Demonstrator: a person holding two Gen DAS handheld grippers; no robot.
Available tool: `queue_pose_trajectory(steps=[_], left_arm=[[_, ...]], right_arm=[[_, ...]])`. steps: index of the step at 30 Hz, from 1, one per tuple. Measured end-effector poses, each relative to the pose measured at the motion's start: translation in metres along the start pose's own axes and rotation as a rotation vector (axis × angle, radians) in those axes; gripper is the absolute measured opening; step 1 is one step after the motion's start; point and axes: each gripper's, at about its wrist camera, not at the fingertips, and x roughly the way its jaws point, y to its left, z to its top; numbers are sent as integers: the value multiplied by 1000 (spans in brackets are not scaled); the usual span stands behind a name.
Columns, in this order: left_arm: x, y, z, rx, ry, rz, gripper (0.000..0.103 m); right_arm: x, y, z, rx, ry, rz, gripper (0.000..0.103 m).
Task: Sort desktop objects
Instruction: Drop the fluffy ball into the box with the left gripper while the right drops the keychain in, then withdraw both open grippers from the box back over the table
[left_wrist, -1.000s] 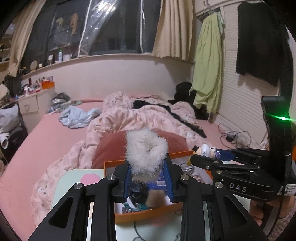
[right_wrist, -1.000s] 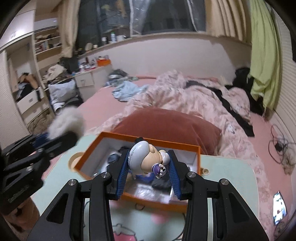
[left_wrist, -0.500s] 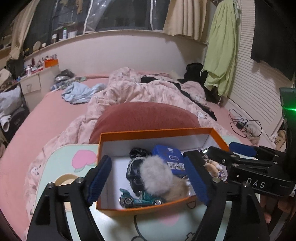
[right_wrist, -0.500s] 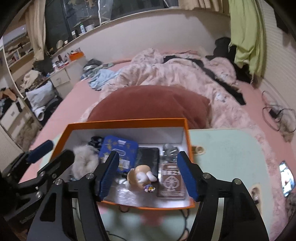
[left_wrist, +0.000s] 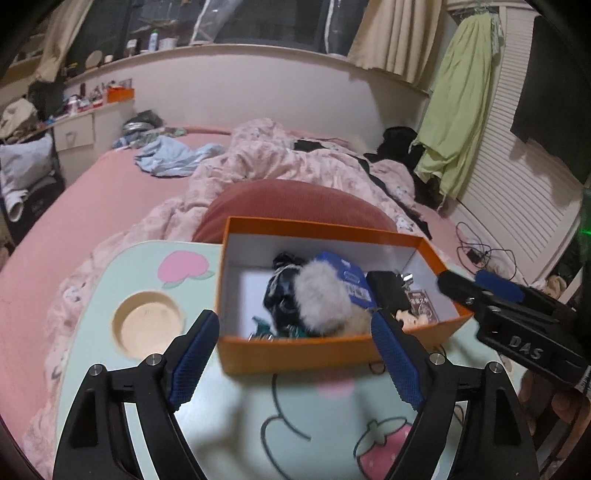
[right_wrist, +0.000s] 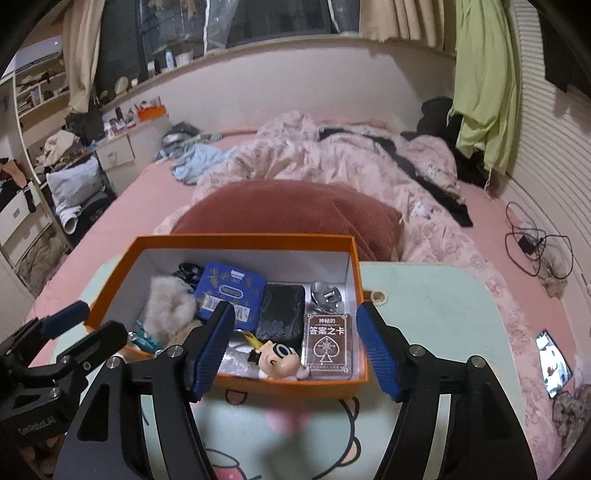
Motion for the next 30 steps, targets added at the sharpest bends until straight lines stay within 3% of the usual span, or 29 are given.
queue_pose_trajectory(steps=[4, 6, 10, 16, 19, 23, 24, 30], left_arm=[[-18, -5, -16, 20, -5, -19, 87], [-21, -10, -32, 52, 19, -3, 90], [-14, -14, -63, 76, 89, 23, 90], [8, -8, -77, 45, 196, 37, 90], [9, -9, -80, 56, 190, 61, 101], [13, -13, -84, 105, 209, 104, 103], [16, -17, -85, 138, 224, 136, 103], [12, -21, -86, 164, 209, 114, 103]], right_arm=[[-23, 1, -13, -9, -41, -4, 69], [-30, -1, -25, 6, -34, 2, 76], [-32, -8, -55, 46, 41, 30, 78], [-20, -8, -93, 30, 125, -54, 78], [-10, -14, -100, 50, 193, -45, 78], [-1, -13, -107, 13, 225, -96, 103], [-1, -12, -108, 6, 222, -92, 103], [-3, -14, -112, -1, 214, -82, 103]])
